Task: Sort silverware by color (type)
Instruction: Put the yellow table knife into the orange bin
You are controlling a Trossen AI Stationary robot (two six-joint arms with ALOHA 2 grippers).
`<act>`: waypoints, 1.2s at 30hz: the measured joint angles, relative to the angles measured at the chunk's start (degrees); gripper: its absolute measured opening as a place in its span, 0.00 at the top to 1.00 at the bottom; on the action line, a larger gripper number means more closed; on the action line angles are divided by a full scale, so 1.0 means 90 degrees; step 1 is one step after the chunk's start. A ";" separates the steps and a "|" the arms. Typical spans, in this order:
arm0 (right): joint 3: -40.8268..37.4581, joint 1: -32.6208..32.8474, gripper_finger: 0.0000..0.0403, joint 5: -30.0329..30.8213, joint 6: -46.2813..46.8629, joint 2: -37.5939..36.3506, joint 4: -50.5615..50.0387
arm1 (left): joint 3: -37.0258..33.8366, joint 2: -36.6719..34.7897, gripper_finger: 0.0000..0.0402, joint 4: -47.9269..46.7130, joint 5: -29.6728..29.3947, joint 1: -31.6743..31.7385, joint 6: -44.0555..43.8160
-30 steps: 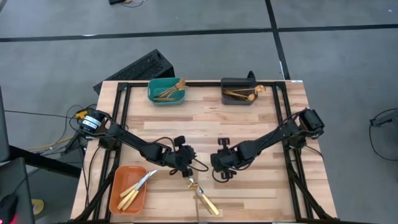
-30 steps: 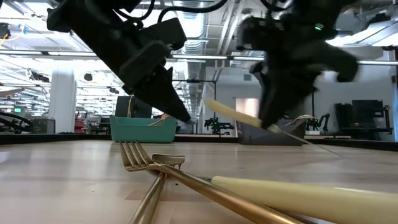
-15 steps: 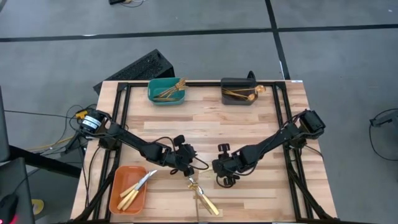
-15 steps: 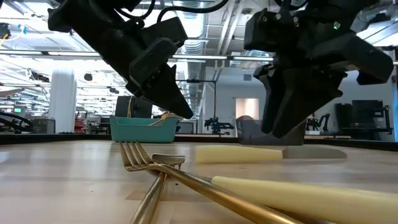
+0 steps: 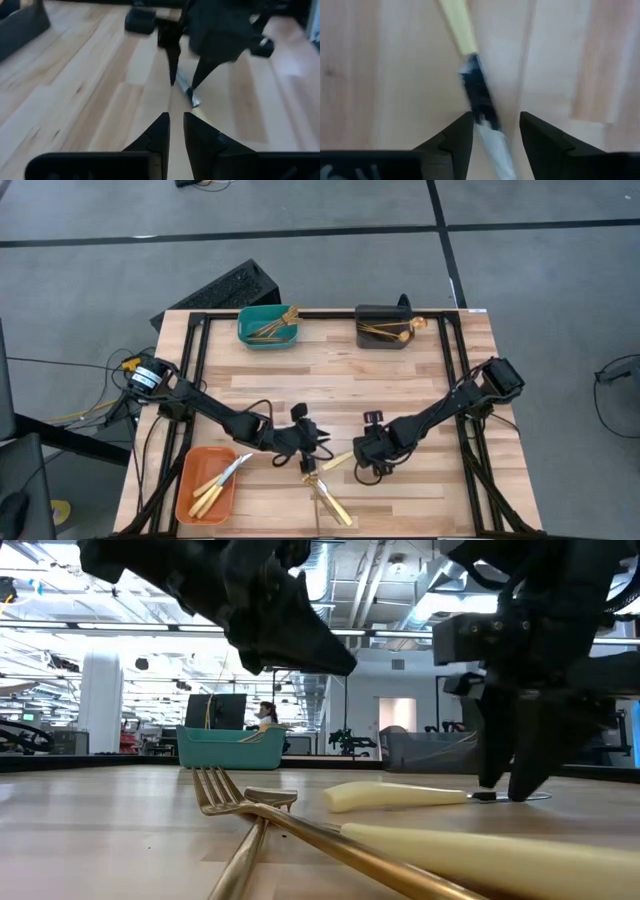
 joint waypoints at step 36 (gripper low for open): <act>-0.0209 -0.0250 0.70 0.0895 0.0573 0.0010 0.1602 | 0.1506 0.1859 0.62 -0.0090 0.1154 0.0090 -0.1364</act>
